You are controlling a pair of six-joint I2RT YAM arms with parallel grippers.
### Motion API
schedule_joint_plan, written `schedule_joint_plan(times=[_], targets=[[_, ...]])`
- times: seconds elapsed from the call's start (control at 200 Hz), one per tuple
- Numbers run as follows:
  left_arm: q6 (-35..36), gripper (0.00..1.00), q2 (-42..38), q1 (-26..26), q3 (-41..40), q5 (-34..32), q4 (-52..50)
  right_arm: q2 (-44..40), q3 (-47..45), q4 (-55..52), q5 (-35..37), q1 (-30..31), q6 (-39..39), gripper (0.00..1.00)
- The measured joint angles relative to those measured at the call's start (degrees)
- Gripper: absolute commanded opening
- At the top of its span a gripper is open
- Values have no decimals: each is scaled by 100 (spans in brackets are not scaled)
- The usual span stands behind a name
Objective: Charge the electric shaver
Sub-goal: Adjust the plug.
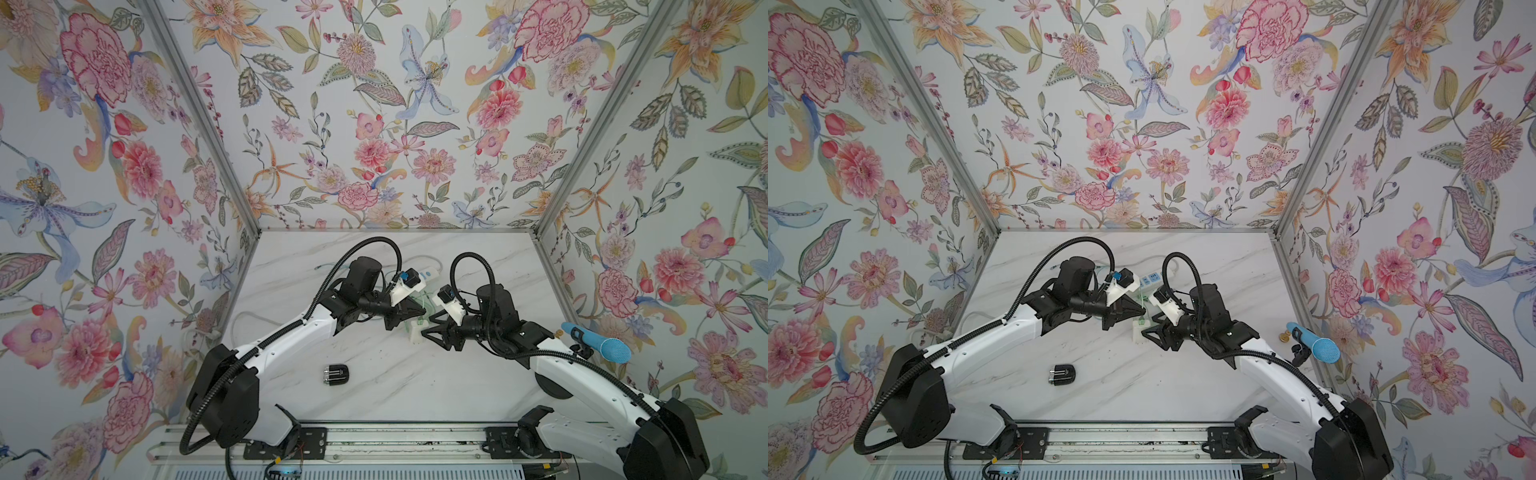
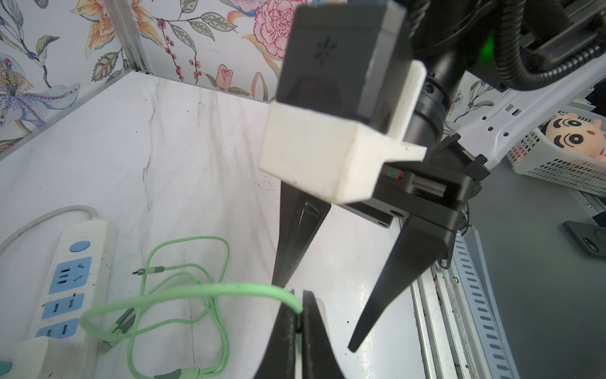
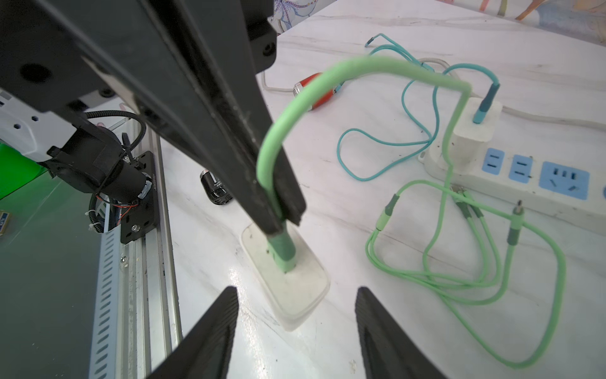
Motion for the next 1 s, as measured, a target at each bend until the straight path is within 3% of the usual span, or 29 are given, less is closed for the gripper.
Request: schedule_joint_plan(times=[0.205,0.41,0.5,0.756,0.841,0.961,1.001], targets=[[-2,0,2,15,0,4,4,487,24,37,-275,31,0,60],[-9,0,2,24,0,52,9,540,68,236,-330,133,4,52],[-46,0,2,24,0,114,46,540,155,275,-350,170,13,44],[-131,0,-20,33,0,151,162,555,282,297,-315,260,94,10],[-138,9,-24,39,0,151,164,555,284,306,-273,282,101,2],[-205,20,-39,68,-31,140,260,540,289,299,-160,317,118,0],[-251,29,-63,94,-61,125,330,516,286,282,-114,328,118,0]])
